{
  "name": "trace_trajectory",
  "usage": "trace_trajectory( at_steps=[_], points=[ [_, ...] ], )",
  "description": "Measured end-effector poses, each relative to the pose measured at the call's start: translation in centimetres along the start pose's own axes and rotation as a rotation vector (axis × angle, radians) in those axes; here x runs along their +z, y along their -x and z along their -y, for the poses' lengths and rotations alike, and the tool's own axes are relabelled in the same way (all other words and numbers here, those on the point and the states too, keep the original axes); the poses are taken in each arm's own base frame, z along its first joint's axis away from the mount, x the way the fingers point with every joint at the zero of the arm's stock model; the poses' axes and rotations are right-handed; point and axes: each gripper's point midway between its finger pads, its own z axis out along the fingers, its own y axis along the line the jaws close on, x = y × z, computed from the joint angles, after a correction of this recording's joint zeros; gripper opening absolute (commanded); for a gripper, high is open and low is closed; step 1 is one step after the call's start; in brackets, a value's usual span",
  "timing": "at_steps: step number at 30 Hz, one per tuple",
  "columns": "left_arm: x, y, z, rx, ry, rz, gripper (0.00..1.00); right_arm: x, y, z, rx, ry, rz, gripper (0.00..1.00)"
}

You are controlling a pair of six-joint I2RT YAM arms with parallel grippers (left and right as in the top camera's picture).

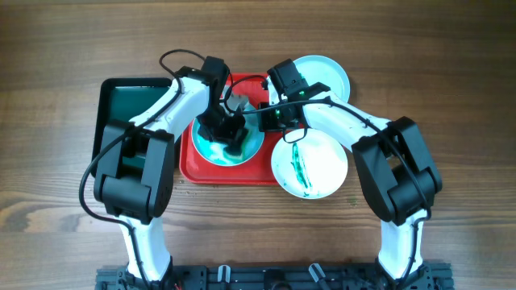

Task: Clean dirty plates on tray and stack at the side
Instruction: 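Scrub the held plate with the sponge in the left gripper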

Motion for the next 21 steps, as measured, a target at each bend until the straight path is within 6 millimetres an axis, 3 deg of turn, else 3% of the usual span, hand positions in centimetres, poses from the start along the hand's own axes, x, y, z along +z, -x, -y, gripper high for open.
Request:
trace_trajectory(
  at_steps=[3, 6, 9, 12, 16, 18, 21],
  points=[
    [0.0, 2.4, -0.5, 0.011, 0.032, 0.097, 0.04, 0.0, 0.0, 0.0, 0.004, -0.001, 0.000, 0.04],
    [-0.6, 4.7, -3.0, -0.068, 0.192, 0.195, 0.04, 0.0, 0.1, 0.1, 0.015, -0.002, 0.002, 0.04],
    [-1.7, 5.5, -5.6, -0.180, 0.361, 0.257, 0.04, 0.0, 0.1, 0.1, 0.017, -0.003, 0.003, 0.04],
    [-2.9, 3.2, -8.2, -0.331, 0.527, 0.217, 0.04, 0.0, 0.1, 0.1, 0.017, -0.003, 0.003, 0.04],
    [-2.9, -0.8, -8.5, -0.396, 0.566, 0.068, 0.04, 0.0, 0.0, 0.0, 0.016, 0.001, 0.000, 0.04],
    [-2.3, -2.4, -7.2, -0.373, 0.488, -0.023, 0.04, 0.0, 0.0, 0.0, 0.013, -0.001, -0.002, 0.04],
    [-0.9, -3.7, -3.0, -0.248, 0.198, -0.136, 0.04, 0.0, -0.1, 0.1, 0.014, -0.001, -0.004, 0.04]
  ],
)
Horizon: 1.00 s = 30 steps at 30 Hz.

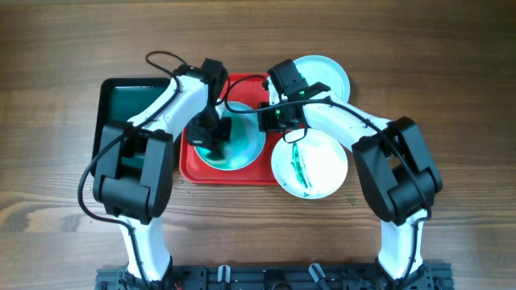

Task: Clean dirty plates on tray and stack at the side
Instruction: 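Scrub the held plate with the sponge in the left gripper, then lift the cleaned plate with right gripper and carry it right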

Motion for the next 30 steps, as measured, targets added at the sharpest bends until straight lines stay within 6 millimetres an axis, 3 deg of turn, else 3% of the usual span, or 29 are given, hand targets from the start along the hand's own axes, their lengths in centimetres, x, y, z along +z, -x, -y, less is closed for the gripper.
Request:
trace_trajectory(
  at_steps=[3, 5, 6, 9, 11, 14, 18, 20, 26, 28, 30],
  points=[
    [-0.1, 1.1, 3.6, 0.108, -0.199, 0.046, 0.04, 0.0, -0.1, 0.1, 0.003, -0.002, -0.005, 0.04],
    [-0.3, 2.5, 4.7, 0.143, -0.254, 0.110, 0.04, 0.0, -0.1, 0.1, 0.003, -0.002, -0.005, 0.04],
    [-0.6, 4.3, 5.3, 0.177, -0.278, 0.187, 0.04, 0.0, -0.1, 0.1, 0.003, -0.002, -0.005, 0.04],
    [-1.3, 7.1, 5.5, 0.189, -0.273, 0.306, 0.04, 0.0, -0.1, 0.1, 0.004, -0.003, -0.004, 0.04],
    [-1.6, 9.3, 3.3, 0.087, -0.154, 0.390, 0.04, 0.0, 0.0, 0.0, 0.006, -0.002, -0.003, 0.04],
    [-2.1, 10.5, -0.8, -0.082, 0.007, 0.441, 0.04, 0.0, 0.0, 0.1, 0.006, -0.002, -0.002, 0.04],
    [-3.7, 8.7, -5.1, -0.232, 0.124, 0.361, 0.04, -0.1, 0.1, 0.0, 0.005, 0.000, 0.000, 0.04],
    [-5.9, 8.4, -6.5, -0.281, 0.130, 0.341, 0.04, -0.1, 0.0, 0.0, 0.006, -0.004, -0.001, 0.04],
    [-16.8, 7.3, -9.6, -0.386, 0.125, 0.460, 0.04, -0.2, 0.2, 0.6, 0.017, -0.041, 0.010, 0.04],
    [-18.5, 6.0, -10.9, -0.423, 0.123, 0.480, 0.04, -1.0, 0.3, 1.4, 0.018, -0.095, 0.026, 0.04],
    [-18.9, 5.2, -12.2, -0.458, 0.124, 0.473, 0.04, -2.5, 0.8, 1.8, 0.003, -0.155, 0.064, 0.04]
  ],
)
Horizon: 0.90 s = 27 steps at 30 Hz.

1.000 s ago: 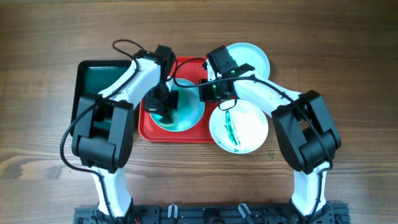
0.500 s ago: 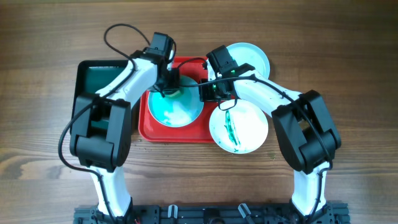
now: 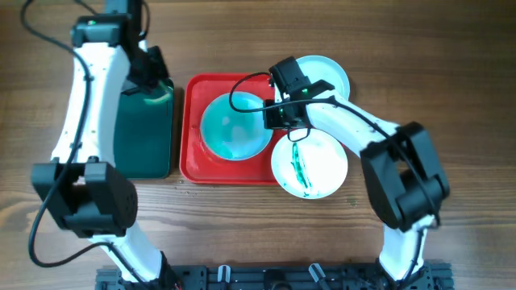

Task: Clean dirty plates on tray and stack at the side
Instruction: 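Lift the cleaned plate with right gripper and carry it right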

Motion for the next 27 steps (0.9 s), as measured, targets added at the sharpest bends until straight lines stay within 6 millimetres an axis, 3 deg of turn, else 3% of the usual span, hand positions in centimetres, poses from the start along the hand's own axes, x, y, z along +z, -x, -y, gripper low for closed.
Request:
trace_trajectory(
  at_steps=[4, 7, 11, 18, 21, 22, 27],
  points=[
    [0.1, 0.4, -2.5, -0.056, 0.022, -0.012, 0.04, -4.5, 2.2, -0.1, -0.086, -0.138, 0.164, 0.04],
    [0.1, 0.3, -2.6, -0.057, 0.026, -0.012, 0.04, -6.3, 2.7, -0.2, -0.160, -0.277, 0.254, 0.04],
    [0.1, 0.3, -2.6, -0.057, 0.026, -0.012, 0.04, -8.5, 2.9, -0.9, -0.294, -0.554, 0.404, 0.04],
    [0.1, 0.3, -2.6, -0.057, 0.026, -0.012, 0.04, -14.0, 2.3, -3.9, -0.437, -0.905, 0.669, 0.04],
    [0.1, 0.3, -2.6, -0.057, 0.026, -0.012, 0.04, -15.7, 2.1, -4.8, -0.455, -0.988, 0.743, 0.04],
    [0.1, 0.3, -2.6, -0.057, 0.026, -0.012, 0.04, -17.1, 1.8, -5.4, -0.455, -1.047, 0.805, 0.04],
    [0.1, 0.3, -2.6, -0.057, 0.026, -0.012, 0.04, -18.4, 1.6, -6.0, -0.457, -1.104, 0.863, 0.04]
  ],
)
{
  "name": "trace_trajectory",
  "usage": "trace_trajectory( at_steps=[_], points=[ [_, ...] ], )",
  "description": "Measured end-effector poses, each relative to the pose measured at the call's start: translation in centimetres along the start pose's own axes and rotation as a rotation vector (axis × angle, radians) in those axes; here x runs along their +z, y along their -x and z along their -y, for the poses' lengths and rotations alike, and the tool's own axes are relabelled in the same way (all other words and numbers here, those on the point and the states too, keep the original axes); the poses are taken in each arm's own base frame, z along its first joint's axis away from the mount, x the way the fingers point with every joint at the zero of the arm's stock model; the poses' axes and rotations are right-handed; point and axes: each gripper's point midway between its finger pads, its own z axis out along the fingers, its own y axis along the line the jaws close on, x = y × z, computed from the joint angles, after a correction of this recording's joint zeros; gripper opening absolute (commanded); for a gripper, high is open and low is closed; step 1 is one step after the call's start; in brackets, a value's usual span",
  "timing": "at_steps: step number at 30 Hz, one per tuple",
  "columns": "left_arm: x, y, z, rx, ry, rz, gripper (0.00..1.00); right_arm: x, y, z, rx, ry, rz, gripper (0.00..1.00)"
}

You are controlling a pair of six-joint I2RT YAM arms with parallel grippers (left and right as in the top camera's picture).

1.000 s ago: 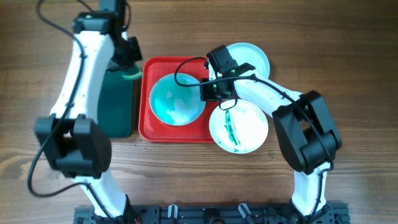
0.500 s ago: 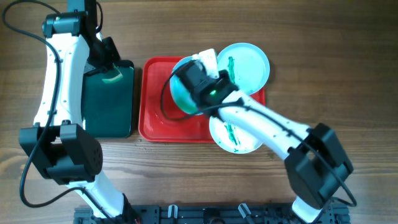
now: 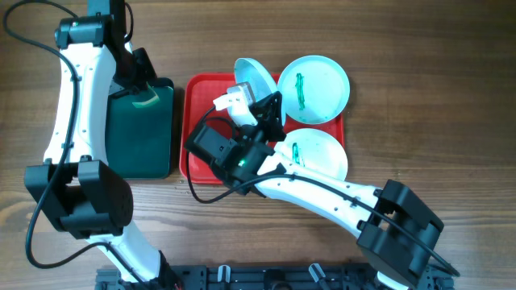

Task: Clean dirty plates on tray and stack at the side
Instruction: 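Lift the cleaned plate with right gripper and carry it right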

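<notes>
My right gripper (image 3: 242, 101) is shut on the rim of a clean teal plate (image 3: 251, 74), which it holds tilted on edge over the back of the red tray (image 3: 193, 105). On the table right of the tray lie a teal plate (image 3: 318, 76) with a green smear and a white plate (image 3: 321, 155) with green smears. At the far left, my left gripper (image 3: 143, 89) hangs over the dark green tray (image 3: 141, 137) with a pale sponge (image 3: 147, 98) at its fingertips.
The right arm lies across the red tray and part of the white plate. The left arm runs along the table's left side. Bare wooden table surrounds both trays.
The right gripper has lifted the teal plate off the red tray and holds it tilted on edge at the tray's back. The left gripper stays over the green tray.
First the left gripper pressed the sponge on the teal plate in the red tray while the right gripper held the plate's rim. The sponge then sat further left on the plate. Later the left arm was over the green tray. Now the right gripper holds the plate raised.
</notes>
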Motion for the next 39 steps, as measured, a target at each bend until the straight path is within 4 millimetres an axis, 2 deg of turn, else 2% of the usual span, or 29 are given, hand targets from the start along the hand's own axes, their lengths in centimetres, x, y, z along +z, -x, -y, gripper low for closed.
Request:
trace_trajectory(
  at_steps=[4, 7, 10, 12, 13, 15, 16, 17, 19, 20, 23, 26, 27, 29, 31, 32, 39],
  points=[
    [0.0, 0.0, 0.0, 0.000, 0.000, 0.000, 0.04, 0.0, 0.1, 0.2, -0.011, -0.012, 0.004, 0.04],
    [0.0, 0.0, 0.0, 0.000, 0.000, 0.000, 0.04, -0.1, -0.3, -1.0, -0.039, 0.059, -0.016, 0.04],
    [0.0, 0.0, 0.0, 0.000, 0.000, 0.000, 0.04, -0.3, -1.1, -3.5, -0.054, 0.215, -0.057, 0.04],
    [0.0, -0.1, 0.1, 0.000, -0.007, -0.003, 0.04, -0.6, -1.4, -5.3, -0.013, 0.430, -0.122, 0.04],
    [0.0, -0.1, 0.3, 0.000, -0.015, -0.005, 0.04, -0.6, -1.2, -5.5, 0.029, 0.533, -0.154, 0.04],
    [0.0, -0.2, 0.5, -0.001, -0.031, -0.012, 0.04, 0.7, -0.3, -3.8, 0.160, 0.701, -0.212, 0.04],
    [0.0, -0.3, 0.7, 0.002, -0.037, -0.014, 0.04, 2.0, -0.1, -2.1, 0.238, 0.766, -0.247, 0.04],
    [0.0, -0.3, 0.9, 0.004, -0.040, -0.015, 0.04, 3.9, -0.4, 0.1, 0.325, 0.826, -0.295, 0.04],
    [0.0, -0.5, 1.3, 0.015, -0.046, -0.018, 0.04, 6.6, -2.0, 2.7, 0.426, 0.875, -0.382, 0.04],
    [-0.1, -0.6, 1.7, 0.022, -0.048, -0.018, 0.04, 8.2, -3.5, 4.0, 0.483, 0.888, -0.445, 0.04],
    [-0.1, -1.2, 3.0, 0.054, -0.055, -0.020, 0.04, 13.4, -9.7, 9.5, 0.685, 0.845, -0.642, 0.04],
    [-0.2, -1.6, 4.0, 0.078, -0.063, -0.022, 0.04, 17.4, -16.0, 15.9, 0.853, 0.687, -0.754, 0.04],
    [-0.2, -1.7, 4.1, 0.082, -0.064, -0.022, 0.04, 18.9, -19.0, 18.9, 0.920, 0.592, -0.781, 0.04],
    [-0.2, -1.7, 4.2, 0.084, -0.065, -0.022, 0.04, 20.0, -22.9, 21.5, 0.981, 0.490, -0.813, 0.04],
    [-0.2, -1.7, 4.2, 0.084, -0.065, -0.022, 0.04, 20.3, -27.1, 21.8, 1.025, 0.424, -0.845, 0.04],
    [-0.2, -1.7, 4.2, 0.083, -0.065, -0.022, 0.04, 20.5, -28.4, 21.4, 1.036, 0.407, -0.845, 0.04],
    [-0.2, -1.7, 4.2, 0.080, -0.064, -0.023, 0.04, 18.9, -34.2, 15.8, 1.058, 0.400, -0.863, 0.04]
  ],
)
